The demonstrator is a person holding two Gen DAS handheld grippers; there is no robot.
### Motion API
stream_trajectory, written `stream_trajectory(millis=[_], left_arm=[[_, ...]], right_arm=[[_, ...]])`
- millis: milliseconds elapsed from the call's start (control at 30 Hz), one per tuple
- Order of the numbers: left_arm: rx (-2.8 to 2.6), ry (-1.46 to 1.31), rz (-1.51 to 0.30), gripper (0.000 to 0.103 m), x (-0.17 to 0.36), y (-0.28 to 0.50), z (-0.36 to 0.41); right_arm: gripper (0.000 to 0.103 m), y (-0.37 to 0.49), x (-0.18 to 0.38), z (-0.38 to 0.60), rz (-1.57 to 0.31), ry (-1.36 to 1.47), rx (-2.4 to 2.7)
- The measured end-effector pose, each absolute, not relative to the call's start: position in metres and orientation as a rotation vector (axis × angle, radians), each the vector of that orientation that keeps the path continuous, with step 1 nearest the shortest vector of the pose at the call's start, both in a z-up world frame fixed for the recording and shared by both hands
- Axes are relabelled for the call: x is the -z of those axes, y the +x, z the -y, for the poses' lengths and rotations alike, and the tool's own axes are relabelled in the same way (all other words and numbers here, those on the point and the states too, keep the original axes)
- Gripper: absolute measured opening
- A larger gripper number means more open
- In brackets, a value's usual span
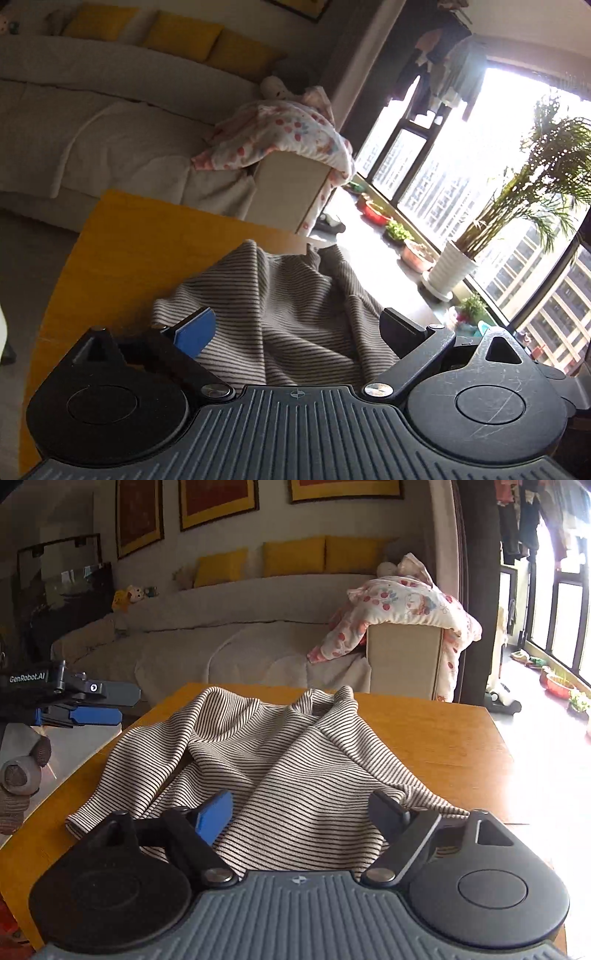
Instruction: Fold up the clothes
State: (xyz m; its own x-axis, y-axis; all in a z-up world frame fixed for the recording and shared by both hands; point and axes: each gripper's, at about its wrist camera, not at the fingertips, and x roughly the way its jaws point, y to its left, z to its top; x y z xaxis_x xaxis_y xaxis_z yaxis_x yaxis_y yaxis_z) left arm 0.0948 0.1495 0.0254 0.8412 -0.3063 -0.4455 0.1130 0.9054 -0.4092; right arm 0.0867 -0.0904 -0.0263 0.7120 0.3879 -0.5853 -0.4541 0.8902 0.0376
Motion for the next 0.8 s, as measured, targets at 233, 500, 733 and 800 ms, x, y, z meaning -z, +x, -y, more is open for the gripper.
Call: stream_trajectory(millis=[233,500,733,800], left_arm=[[0.239,-0.313,-0.555,0.099,0.005,0.106,-0.092],[0.263,-0.292,-0.630,0.100,0.023,0.111,-0.084],[0.270,-0.247,-0.643,0.102,0.028,0.108,-0.079],[0.273,-0.240,-0.643,0.102,0.029,0.107,-0.078]], right_arm=[[0.046,0.081,0.053,0.046,-0.622,-0.420,-0.455],[0.014,0.082,0.050,0.069,-0.415,-0.806,-0.263],[0.010,0.140,-0.005,0.141,-0.496,-0.401,-0.134],[0.031,0.141,-0.014,0.145,-0.545,-0.243,-0.251]])
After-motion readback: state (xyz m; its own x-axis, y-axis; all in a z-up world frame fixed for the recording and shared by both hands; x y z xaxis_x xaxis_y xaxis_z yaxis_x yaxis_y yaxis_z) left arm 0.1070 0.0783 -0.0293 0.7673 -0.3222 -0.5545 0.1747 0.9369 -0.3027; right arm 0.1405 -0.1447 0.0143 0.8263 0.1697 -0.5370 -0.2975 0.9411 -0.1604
